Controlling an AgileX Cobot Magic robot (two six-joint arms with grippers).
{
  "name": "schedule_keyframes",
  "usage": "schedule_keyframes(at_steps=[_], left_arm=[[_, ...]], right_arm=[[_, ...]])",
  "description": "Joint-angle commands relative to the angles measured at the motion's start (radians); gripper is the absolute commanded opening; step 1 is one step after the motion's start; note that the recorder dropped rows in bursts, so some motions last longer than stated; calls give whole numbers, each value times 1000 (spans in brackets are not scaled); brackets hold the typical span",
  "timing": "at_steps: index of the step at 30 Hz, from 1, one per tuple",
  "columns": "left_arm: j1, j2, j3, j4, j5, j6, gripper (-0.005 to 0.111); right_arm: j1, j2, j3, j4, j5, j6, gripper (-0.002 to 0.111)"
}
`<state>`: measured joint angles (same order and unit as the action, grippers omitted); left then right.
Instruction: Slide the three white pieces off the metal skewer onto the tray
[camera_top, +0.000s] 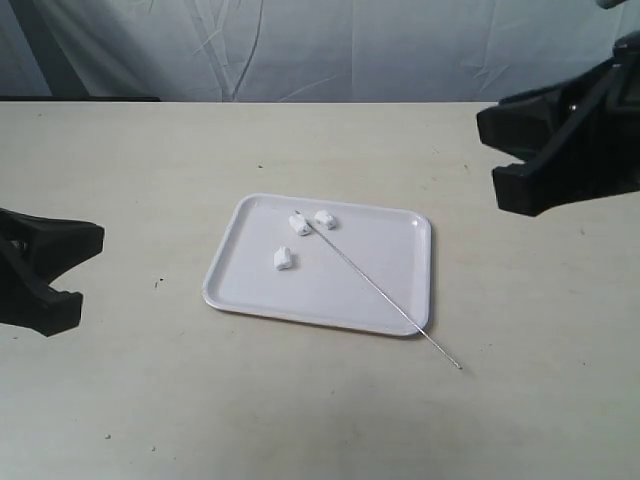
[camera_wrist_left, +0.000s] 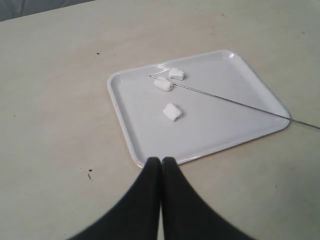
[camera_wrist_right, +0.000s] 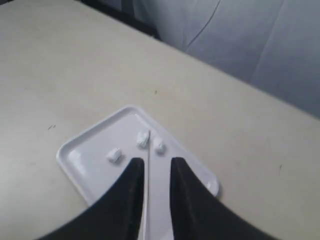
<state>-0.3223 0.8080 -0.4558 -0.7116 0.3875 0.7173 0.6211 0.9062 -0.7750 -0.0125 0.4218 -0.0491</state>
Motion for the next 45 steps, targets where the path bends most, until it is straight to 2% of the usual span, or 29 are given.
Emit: schedule_keyframes(at_steps=[1, 3, 6, 10, 13, 15, 18, 21, 24, 26, 31, 34, 36, 39, 45], left_arm=[[1, -24, 6, 5, -7, -1, 0], [1, -40, 6, -30, -7, -1, 0], [1, -65, 6, -40, -7, -1, 0], [1, -117, 14, 140, -102, -1, 0], [14, -156, 31, 342, -211, -1, 0], [41, -179, 45, 386, -265, -1, 0], [115, -214, 64, 387, -275, -1, 0], [235, -288, 92, 405, -262, -1, 0], [343, -389, 115, 554, -251, -1, 0], [365, -446, 134, 583, -251, -1, 0], [365, -546, 214, 596, -249, -1, 0], [365, -546, 252, 594, -244, -1, 0], [365, -547, 265, 601, -232, -1, 0], [386, -610, 272, 623, -221, -1, 0], [411, -676, 275, 634, -165, -1, 0]], right_arm=[[-5, -5, 69, -19, -235, 0, 19], [-5, -7, 113, 45, -270, 0, 19], [-5, -26, 189, 37, -334, 0, 19], [-91, -76, 263, 37, -389, 0, 19], [-207, -127, 301, 37, -402, 0, 19], [-289, -163, 314, 37, -410, 0, 19], [-380, -214, 328, 37, -410, 0, 19], [-458, -275, 353, 39, -431, 0, 19], [-519, -348, 397, 44, -416, 0, 19], [-533, -394, 441, 65, -416, 0, 19], [-532, -498, 559, 80, -428, 0, 19], [-532, -547, 614, 92, -430, 0, 19], [-575, -616, 622, 133, -384, 0, 19], [-654, -660, 621, 85, -376, 0, 19], [-680, -682, 621, 82, -364, 0, 19]])
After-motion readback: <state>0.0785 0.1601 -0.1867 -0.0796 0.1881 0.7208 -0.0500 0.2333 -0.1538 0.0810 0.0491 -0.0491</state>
